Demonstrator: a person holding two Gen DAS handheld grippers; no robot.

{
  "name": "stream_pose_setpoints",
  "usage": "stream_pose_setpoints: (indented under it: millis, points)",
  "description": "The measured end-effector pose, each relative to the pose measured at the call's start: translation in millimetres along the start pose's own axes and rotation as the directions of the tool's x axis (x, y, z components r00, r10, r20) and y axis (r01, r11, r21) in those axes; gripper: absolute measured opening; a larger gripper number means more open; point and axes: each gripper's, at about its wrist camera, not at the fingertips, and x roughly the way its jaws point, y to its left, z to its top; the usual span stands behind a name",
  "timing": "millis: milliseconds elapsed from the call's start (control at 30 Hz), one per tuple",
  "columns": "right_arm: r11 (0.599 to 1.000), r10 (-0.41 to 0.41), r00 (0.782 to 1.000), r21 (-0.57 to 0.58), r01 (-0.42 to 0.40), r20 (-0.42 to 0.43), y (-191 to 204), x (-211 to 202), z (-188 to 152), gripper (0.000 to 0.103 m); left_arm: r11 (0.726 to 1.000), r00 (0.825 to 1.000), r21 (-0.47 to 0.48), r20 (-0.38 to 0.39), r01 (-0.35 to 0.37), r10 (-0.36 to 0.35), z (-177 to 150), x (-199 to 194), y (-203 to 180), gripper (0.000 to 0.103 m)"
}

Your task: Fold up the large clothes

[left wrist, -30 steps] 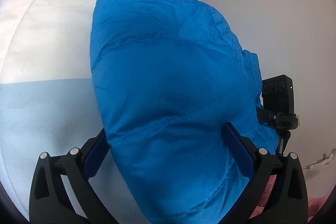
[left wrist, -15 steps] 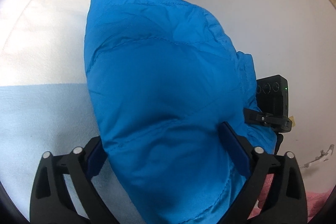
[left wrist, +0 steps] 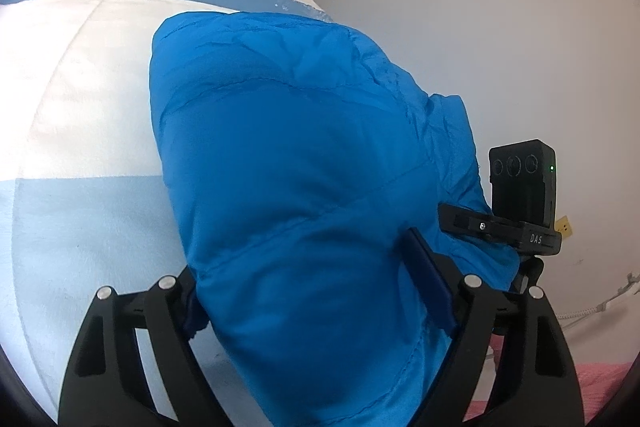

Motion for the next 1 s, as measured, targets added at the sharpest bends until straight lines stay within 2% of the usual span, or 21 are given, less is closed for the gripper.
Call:
stream_pose_setpoints:
  millis: [100, 333, 500, 667, 867, 1000]
  points:
    - [0.999, -0.009, 1.000, -0.030, 0.009, -0.001, 5, 0, 11, 0.062, 1.000, 1.000, -0.001, 0.015, 0.006, -0.006, 8, 5, -10, 0.082]
    - [0.992, -0.010, 1.000, -0.122, 0.008, -0.012, 20, 13, 58, 0.062, 1.000, 0.996, 0.008, 0.082, -0.022, 0.021, 43, -13, 5, 0.082]
    - [0.984, 0.026, 0.999, -0.175, -0.031, -0.031, 23, 38, 104, 0.062, 0.998, 0.986, -0.006, 0.153, -0.068, 0.068, 78, -23, 24, 0.082]
    - [0.976, 0.069, 0.995, -0.202, -0.083, -0.072, 15, 78, 146, 0.062, 0.992, 0.974, -0.044, 0.188, -0.119, 0.125, 103, -26, 54, 0.083]
    - [0.975, 0.096, 0.987, -0.188, -0.119, -0.128, -5, 126, 162, 0.062, 0.983, 0.969, -0.103, 0.181, -0.153, 0.170, 117, -15, 103, 0.083]
    - [0.985, 0.102, 0.982, -0.123, -0.123, -0.162, -28, 155, 155, 0.063, 0.974, 0.971, -0.150, 0.145, -0.167, 0.189, 117, 0, 136, 0.084]
